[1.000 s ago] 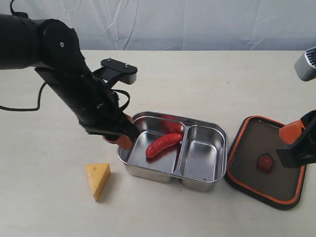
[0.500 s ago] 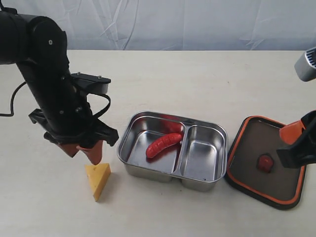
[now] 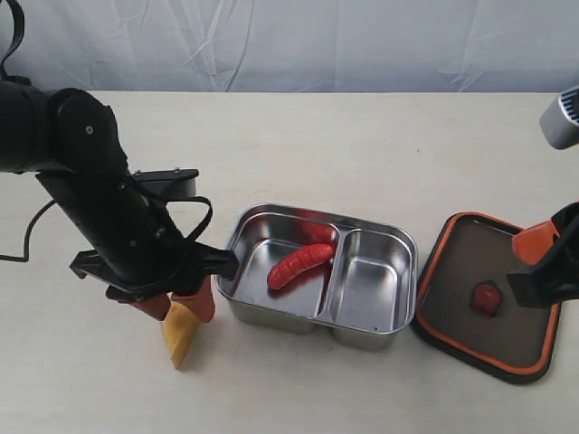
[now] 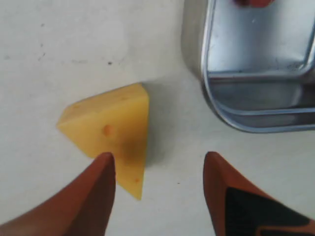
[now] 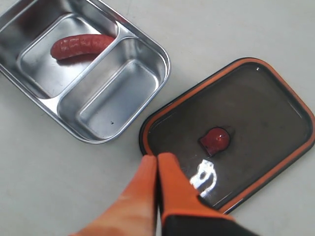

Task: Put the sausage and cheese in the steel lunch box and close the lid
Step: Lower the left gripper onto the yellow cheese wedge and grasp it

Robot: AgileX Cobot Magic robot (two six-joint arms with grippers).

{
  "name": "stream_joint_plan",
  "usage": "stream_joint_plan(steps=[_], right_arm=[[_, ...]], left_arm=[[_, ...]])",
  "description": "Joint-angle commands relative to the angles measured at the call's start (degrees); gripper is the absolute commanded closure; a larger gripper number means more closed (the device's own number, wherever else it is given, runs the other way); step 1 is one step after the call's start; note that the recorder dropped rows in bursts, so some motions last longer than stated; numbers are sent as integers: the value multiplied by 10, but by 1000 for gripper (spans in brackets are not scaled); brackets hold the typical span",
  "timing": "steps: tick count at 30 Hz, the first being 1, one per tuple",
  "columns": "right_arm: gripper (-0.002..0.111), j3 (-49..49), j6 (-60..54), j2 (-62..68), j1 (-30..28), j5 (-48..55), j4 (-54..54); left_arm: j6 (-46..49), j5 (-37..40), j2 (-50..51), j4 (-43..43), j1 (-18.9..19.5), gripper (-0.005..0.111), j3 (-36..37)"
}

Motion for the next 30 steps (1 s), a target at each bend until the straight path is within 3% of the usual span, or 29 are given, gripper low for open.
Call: stream_joint_plan(steps=[1, 22, 30], right_arm=[[108, -4, 1, -3, 0, 2, -5], [108, -4, 0, -3, 0, 3, -5], [108, -4, 0, -3, 0, 2, -4]], left_arm=[[3, -13, -5, 8, -8, 55, 4], [-27, 13, -5, 13, -8, 54, 4], [-61, 34, -5, 51, -8, 33, 4]])
